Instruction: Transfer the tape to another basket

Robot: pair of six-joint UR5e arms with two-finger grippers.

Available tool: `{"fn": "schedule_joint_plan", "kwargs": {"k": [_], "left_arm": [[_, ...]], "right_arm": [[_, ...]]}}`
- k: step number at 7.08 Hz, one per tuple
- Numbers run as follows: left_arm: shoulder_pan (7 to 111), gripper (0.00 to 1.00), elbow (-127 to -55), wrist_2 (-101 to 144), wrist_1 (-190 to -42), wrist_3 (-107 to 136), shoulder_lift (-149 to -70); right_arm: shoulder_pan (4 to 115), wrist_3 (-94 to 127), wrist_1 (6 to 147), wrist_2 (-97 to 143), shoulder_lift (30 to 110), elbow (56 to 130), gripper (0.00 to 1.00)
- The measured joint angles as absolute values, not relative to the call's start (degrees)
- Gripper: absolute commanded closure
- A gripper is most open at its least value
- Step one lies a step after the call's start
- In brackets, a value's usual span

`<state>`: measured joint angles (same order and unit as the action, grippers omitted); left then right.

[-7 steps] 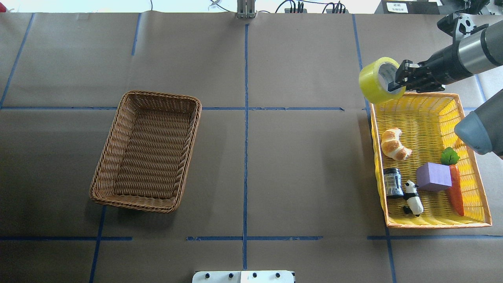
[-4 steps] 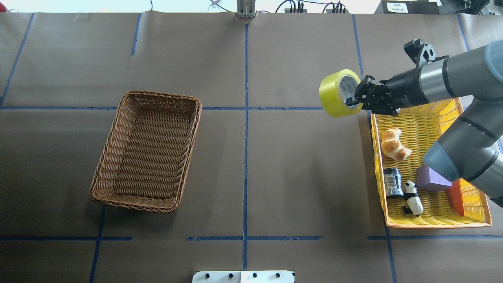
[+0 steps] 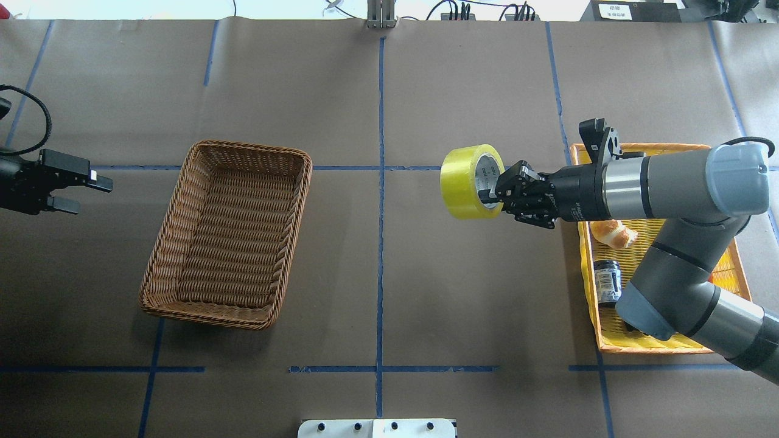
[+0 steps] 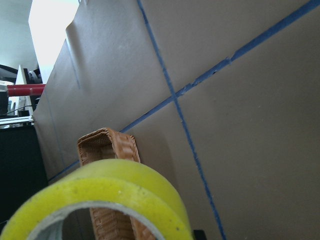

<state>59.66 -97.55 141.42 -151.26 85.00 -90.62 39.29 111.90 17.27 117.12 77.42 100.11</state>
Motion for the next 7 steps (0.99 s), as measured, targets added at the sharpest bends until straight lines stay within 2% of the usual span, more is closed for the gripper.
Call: {"fn": "schedule_joint_plan", "kwargs": {"k": [4,7], "left_arm": [[56.70,0.00,-98.07,139.30,-171.47,114.49,-97.88],[45.56,0.00,-99.43,121.34,-187.77,129.92,-99.78]], "right_arm": [[32.89,117.90,-3.03,110.16,77.52,99.63,0.98],[24.44,118.06,-12.76,99.14,77.31,99.25,0.97]]}}
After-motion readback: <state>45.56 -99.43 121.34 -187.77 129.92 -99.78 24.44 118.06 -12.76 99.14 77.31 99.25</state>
